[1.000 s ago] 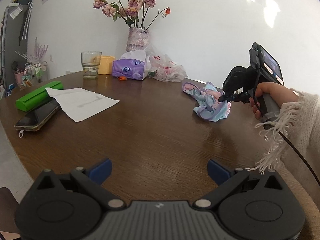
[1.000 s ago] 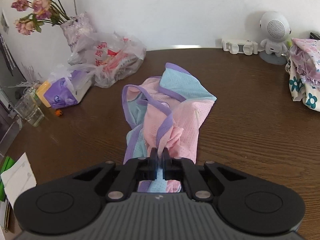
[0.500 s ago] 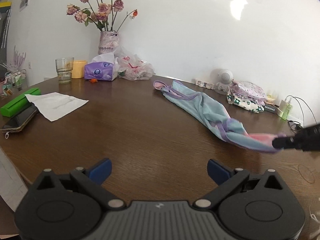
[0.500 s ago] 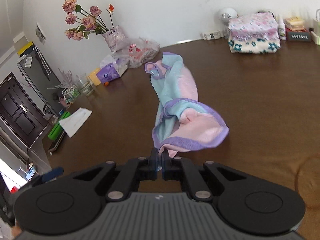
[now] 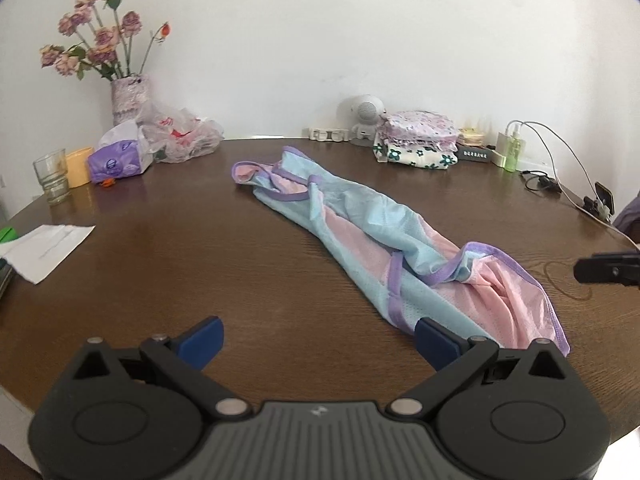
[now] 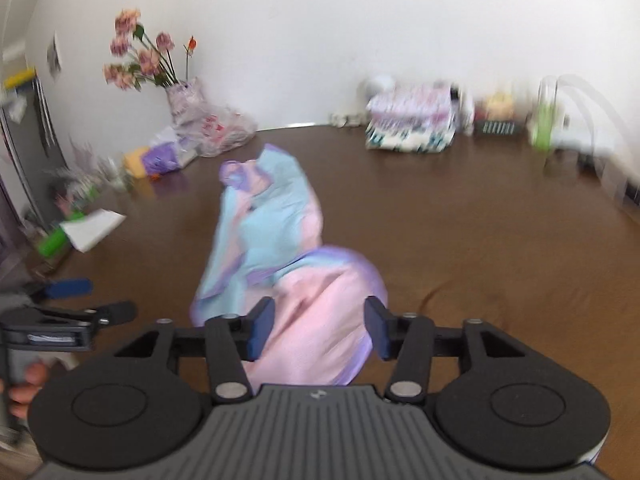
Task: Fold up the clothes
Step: 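Drag the garment toward the table edge with the right tool, spreading it out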
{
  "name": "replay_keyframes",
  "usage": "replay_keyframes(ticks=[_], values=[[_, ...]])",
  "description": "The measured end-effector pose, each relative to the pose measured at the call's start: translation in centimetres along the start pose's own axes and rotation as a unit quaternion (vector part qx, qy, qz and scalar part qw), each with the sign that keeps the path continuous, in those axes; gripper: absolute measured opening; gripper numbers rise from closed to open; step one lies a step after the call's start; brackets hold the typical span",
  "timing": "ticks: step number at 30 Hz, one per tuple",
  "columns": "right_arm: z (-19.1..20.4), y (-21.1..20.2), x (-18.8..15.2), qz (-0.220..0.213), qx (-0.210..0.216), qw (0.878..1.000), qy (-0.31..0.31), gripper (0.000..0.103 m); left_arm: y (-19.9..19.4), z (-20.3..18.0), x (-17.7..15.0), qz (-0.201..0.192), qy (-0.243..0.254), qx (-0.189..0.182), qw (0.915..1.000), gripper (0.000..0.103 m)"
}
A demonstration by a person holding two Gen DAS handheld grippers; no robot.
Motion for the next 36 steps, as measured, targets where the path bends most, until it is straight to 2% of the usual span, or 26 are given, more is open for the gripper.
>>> replay_keyframes(ticks=[3,6,10,11,12,13,14,15,17,21,22,24,26,27,28,29,31,33,36], values=[[0.7,3.3,1.4,0.005,-0.027,0.995,-0.094,0.057,2.1,-2.3,1.4,0.007,0.038,0.001,0.9993,0.102],[1.4,7.4,2.1,0.039,-0.035,0.987,-0.152,0.058,4.3,-3.7,2.1,0.023,0.061,0.015,0.9978,0.1],[1.3,11.4,2.9,0.071,-0.006,0.988,-0.14,0.058,6.8,-4.1,2.1,0.053,0.06,0.004,0.9967,0.087],[1.2,11.8,3.0,0.074,0.0,0.989,-0.132,0.058,7.3,-4.2,2.1,0.06,0.059,0.003,0.9965,0.079],[1.1,12.2,3.1,0.077,0.007,0.989,-0.124,0.055,7.7,-4.3,2.0,0.064,0.062,0.002,0.9961,0.075],[1.0,12.4,3.1,0.079,0.014,0.99,-0.117,0.04,7.9,-4.4,2.0,0.061,0.064,-0.001,0.9961,0.067],[1.0,12.4,3.1,0.079,0.02,0.99,-0.111,0.026,7.9,-4.4,2.0,0.057,0.068,-0.004,0.996,0.055],[0.9,12.3,3.1,0.08,0.026,0.991,-0.105,0.004,7.9,-4.6,2.1,0.057,0.074,-0.008,0.9956,0.048],[0.3,11.6,3.2,0.066,0.017,0.993,-0.094,0.004,7.9,-5.0,2.2,0.057,0.085,-0.016,0.9946,0.015],[-2.4,10.2,3.7,0.045,-0.035,0.996,-0.068,0.001,7.0,-6.2,1.3,0.049,0.12,-0.036,0.9909,0.007],[-3.4,10.0,3.8,0.045,-0.054,0.996,-0.058,0.001,6.6,-6.8,1.0,0.046,0.13,-0.046,0.9894,0.007],[-5.3,9.5,3.9,0.054,-0.055,0.997,-0.016,0.004,5.7,-7.9,0.4,0.041,0.145,-0.067,0.9863,0.008],[-5.5,8.6,3.9,0.057,-0.008,0.998,0.024,0.011,4.9,-8.2,0.0,0.037,0.141,-0.077,0.9863,0.013],[-5.1,8.0,4.0,0.057,0.021,0.997,0.037,0.026,4.6,-7.8,-0.1,0.036,0.131,-0.078,0.9876,0.017],[-4.0,7.5,3.9,0.055,0.033,0.997,0.029,0.051,4.2,-7.4,-0.2,0.034,0.121,-0.079,0.9889,0.03],[-2.9,7.0,3.8,0.053,0.045,0.997,0.018,0.059,3.8,-6.6,-0.3,0.032,0.106,-0.075,0.9911,0.048],[0.0,6.9,3.3,0.055,0.059,0.997,-0.021,0.063,3.2,-4.4,-0.3,0.027,0.071,-0.049,0.9959,0.069],[3.0,7.2,2.7,0.063,0.075,0.994,-0.055,0.067,2.4,-1.6,-0.4,0.02,0.039,-0.017,0.9989,0.074],[6.9,9.1,1.7,0.083,0.097,0.988,-0.085,0.067,1.7,2.1,-0.7,0.023,-0.001,0.013,0.9997,0.083]])
Point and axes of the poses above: each gripper's, at about its wrist camera, not at the fingertips, and y roughly the way its jaws point, z to its left, x to its top, the point moved 5 cm from there along y, roughly the way its jaws point, and after that the axes turned 4 degrees about z, right-handed, at the moved point
